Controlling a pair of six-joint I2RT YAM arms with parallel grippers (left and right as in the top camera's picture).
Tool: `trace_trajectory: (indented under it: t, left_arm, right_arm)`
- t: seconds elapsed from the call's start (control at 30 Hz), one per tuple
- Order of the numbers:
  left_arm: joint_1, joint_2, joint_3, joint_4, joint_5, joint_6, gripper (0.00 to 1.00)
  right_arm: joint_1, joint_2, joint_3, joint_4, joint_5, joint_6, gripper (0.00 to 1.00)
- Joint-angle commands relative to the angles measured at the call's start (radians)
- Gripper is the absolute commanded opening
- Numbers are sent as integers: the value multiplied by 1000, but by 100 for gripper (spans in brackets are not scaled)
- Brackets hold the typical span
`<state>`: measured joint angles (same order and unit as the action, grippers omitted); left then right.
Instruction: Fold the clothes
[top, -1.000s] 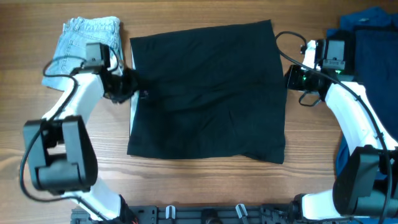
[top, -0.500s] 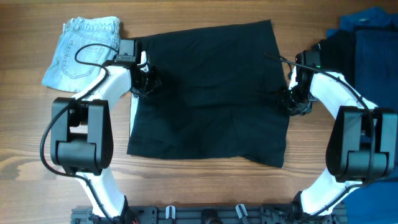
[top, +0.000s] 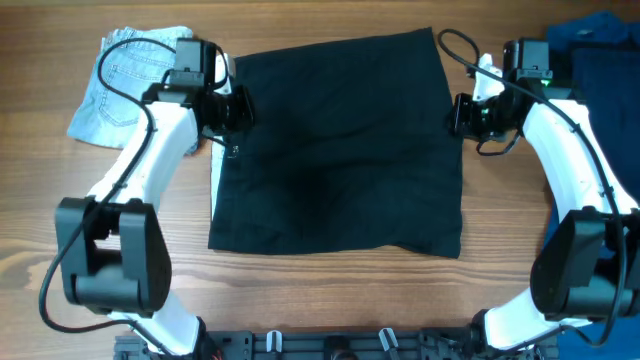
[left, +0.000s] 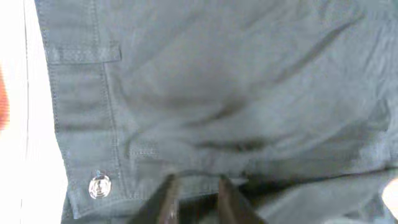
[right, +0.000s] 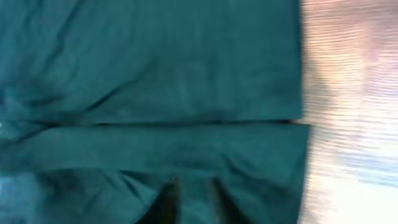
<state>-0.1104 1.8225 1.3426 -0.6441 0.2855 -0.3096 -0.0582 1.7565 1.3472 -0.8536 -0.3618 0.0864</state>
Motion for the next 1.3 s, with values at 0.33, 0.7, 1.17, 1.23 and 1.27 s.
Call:
trace_trajectory:
  t: [0.33,0.7,1.17,1.23,1.27]
  left_arm:
    - [-53,281,-4,-74,-276,7,14]
    - [-30,107,187,-23,-222,6,16]
    - [-10,203,125,-72,-227,-41,17]
    - [-14,209,125,-29,-227,-41,16]
    - [-17,209,125,-3,-226,-38,16]
  right_arm:
    - [101,172,-296,363,375,26,18]
    - [72,-23,-26,406,190,-34,32]
    - [58,463,-26,672,237,-66,27]
    - [25,469,-26,655,331,-53,23]
    - [-9,469,-26,638,374,-40,26]
